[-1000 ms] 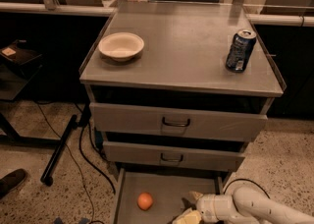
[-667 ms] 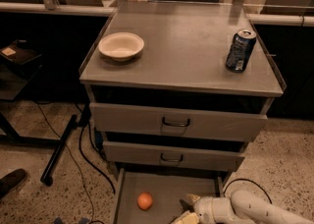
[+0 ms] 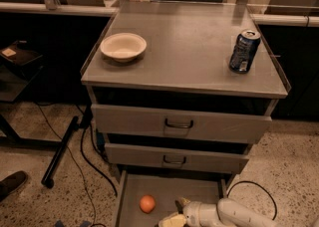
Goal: Pick orange from bottom drawer and place on counter
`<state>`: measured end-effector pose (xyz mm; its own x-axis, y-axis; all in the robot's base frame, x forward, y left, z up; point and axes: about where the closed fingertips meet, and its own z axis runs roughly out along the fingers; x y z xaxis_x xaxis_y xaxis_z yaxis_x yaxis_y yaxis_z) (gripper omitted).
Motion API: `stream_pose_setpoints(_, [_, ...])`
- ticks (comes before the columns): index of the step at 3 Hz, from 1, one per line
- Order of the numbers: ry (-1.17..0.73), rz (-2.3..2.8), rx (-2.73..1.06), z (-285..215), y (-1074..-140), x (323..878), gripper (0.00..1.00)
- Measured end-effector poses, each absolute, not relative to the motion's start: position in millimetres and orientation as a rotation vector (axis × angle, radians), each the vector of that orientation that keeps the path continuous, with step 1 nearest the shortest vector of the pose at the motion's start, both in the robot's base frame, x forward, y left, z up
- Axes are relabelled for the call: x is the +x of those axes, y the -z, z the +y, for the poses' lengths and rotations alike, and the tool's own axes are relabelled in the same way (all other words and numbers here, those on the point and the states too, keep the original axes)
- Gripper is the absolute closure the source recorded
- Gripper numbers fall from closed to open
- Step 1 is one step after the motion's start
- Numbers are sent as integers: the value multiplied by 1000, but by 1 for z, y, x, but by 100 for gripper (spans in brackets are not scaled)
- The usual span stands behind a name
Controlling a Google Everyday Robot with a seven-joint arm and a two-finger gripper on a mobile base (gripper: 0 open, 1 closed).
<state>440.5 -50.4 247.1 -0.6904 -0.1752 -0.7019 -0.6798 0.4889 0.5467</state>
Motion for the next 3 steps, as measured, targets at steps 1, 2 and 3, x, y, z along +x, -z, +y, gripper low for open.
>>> stream_pose_setpoints(1, [-1146,2157,-691,-49,-244,441,0])
stream_pose_setpoints(2, [-1132,2146,-665,-47,-237,441,0])
stream_pose_setpoints(3, [-1046,2152,-611,-45,-220,448,0])
